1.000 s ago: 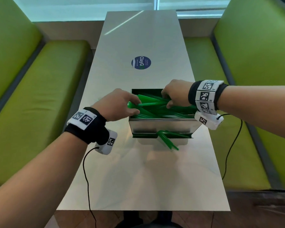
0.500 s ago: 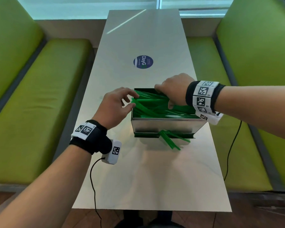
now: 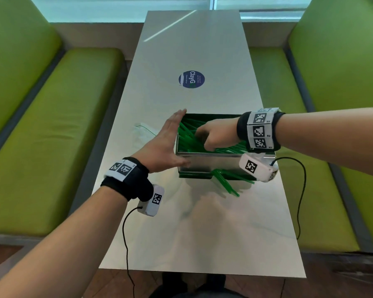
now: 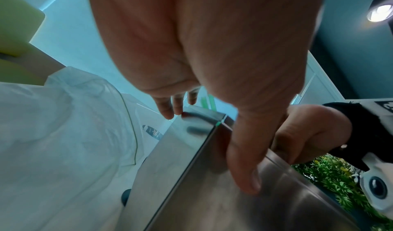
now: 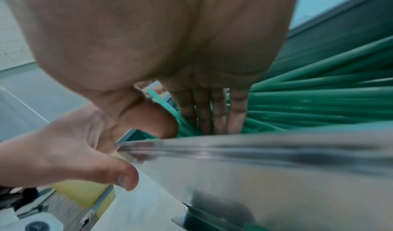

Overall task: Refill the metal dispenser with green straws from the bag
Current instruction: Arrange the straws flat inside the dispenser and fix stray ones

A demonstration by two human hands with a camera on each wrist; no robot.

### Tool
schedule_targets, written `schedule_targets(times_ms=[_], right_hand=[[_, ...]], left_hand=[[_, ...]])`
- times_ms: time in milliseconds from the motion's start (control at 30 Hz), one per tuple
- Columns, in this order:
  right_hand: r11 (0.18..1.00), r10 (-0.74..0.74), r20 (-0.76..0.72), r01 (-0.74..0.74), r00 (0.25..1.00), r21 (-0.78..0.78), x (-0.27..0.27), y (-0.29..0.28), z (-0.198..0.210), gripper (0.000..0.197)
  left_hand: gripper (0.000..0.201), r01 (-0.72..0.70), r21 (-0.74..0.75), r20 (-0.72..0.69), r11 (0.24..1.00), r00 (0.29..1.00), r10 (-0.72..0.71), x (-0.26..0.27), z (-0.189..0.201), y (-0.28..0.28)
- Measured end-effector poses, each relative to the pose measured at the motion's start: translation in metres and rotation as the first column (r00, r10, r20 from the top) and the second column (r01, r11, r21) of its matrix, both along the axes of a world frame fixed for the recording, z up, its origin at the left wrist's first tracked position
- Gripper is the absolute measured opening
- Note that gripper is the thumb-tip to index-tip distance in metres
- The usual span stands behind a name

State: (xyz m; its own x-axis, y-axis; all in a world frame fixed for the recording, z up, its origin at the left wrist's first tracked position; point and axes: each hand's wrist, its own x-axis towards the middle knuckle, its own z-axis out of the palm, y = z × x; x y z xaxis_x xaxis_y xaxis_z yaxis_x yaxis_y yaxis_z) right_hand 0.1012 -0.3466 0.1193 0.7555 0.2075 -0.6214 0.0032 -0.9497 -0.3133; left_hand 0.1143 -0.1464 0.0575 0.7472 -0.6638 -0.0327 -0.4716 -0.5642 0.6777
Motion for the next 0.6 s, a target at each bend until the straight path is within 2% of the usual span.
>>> schedule_targets(times_ms=[133,200,300,333,467,600], right_hand=[[0.989,-0.092,-0.105,0.103,0.99,0.108,0.0,0.0,-0.006,0.066],[0.98,-0.148,-0.148,0.165,0.978,0.108,0.0,0.001,-0.009,0.07],[0.974,-0.152,-0.169,0.177,0.974,0.142,-0.002,0.005,-0.014,0.075],[0.969,-0.159,-0.177,0.188,0.971,0.163,-0.003,0.006,-0.015,0.074],[0.954,-0.173,-0.208,0.216,0.963,0.206,0.002,0.0,-0.015,0.044],[0.968,-0.131,-0.231,0.175,0.964,0.182,0.005,-0.006,-0.014,0.049]], left_hand=[[0.136,0.009,0.014,-0.002,1.0,1.0,-0.009,0.006,-0.002,-0.001],[0.138,0.008,0.003,-0.022,1.0,1.0,-0.008,0.008,-0.004,0.001],[0.14,-0.005,-0.023,-0.049,1.0,0.999,0.004,0.01,-0.007,0.003],[0.141,-0.01,-0.029,-0.057,1.0,0.998,0.008,0.011,-0.008,0.003],[0.142,-0.014,-0.03,-0.063,0.999,0.998,0.012,0.012,-0.008,0.004],[0.143,-0.019,-0.027,-0.073,0.999,0.997,0.017,0.012,-0.009,0.004]])
